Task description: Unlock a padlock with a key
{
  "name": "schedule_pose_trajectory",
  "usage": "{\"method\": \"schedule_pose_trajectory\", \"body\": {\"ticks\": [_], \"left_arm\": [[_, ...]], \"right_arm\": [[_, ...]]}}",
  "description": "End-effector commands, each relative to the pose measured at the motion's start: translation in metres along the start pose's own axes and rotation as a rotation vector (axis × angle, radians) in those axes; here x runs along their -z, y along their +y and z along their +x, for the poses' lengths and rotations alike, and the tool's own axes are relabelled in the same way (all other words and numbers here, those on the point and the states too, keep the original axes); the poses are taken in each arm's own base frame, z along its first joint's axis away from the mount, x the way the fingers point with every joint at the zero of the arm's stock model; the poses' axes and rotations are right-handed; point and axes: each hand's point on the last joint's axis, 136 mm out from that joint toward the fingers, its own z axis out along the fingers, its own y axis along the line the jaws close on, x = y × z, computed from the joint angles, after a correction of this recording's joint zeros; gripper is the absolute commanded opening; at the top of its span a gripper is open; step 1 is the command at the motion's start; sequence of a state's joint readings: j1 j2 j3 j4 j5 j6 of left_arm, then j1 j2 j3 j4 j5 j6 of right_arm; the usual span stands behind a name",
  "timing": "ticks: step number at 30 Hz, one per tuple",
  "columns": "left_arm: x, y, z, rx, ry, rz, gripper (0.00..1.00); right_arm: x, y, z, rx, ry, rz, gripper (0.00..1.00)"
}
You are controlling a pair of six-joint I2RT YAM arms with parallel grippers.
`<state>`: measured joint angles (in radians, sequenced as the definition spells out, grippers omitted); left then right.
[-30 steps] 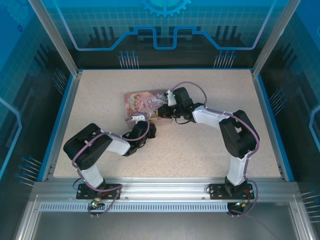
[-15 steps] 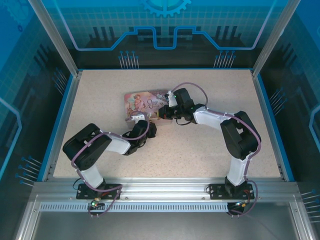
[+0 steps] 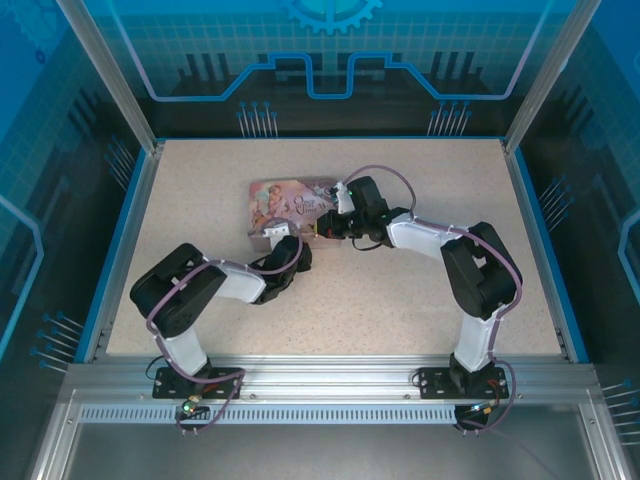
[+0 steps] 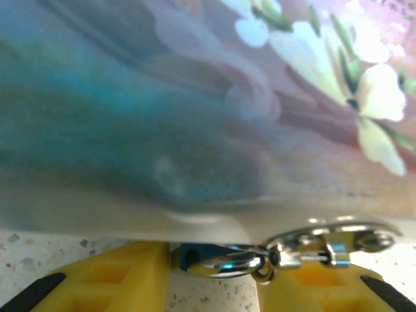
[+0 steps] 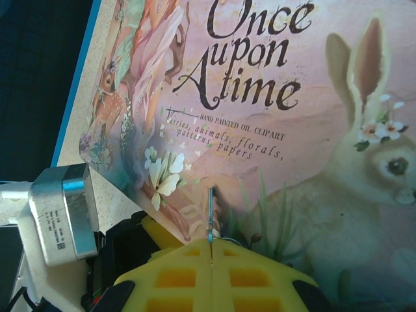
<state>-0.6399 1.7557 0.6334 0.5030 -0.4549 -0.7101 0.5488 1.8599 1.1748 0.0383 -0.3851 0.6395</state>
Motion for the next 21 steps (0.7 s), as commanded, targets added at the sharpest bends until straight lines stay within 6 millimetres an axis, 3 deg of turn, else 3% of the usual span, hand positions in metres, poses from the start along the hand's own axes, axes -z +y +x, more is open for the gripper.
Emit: {"method": "schedule_pose_trajectory", "body": {"ticks": [1,12,21], "left_arm": [[-0.006,0.009,-0.007,-0.001,-0.031,-0.077,0.38],[-0.004,0.000,-0.018,-0.016,-0.054,-0.061,0.23],[0.012,-0.009,-0.025,0.056,-0.034,-0.018,0.15]], "right_arm": [[-0.002,-0.018,0.017,-0.053,0.053,0.041,0.00],[0.002,-0.014,0.017,-0.035,0.040,0.031,0.00],[0.037,-0.001,0.022,0.059,-0.056,-0.010,0.00]]}}
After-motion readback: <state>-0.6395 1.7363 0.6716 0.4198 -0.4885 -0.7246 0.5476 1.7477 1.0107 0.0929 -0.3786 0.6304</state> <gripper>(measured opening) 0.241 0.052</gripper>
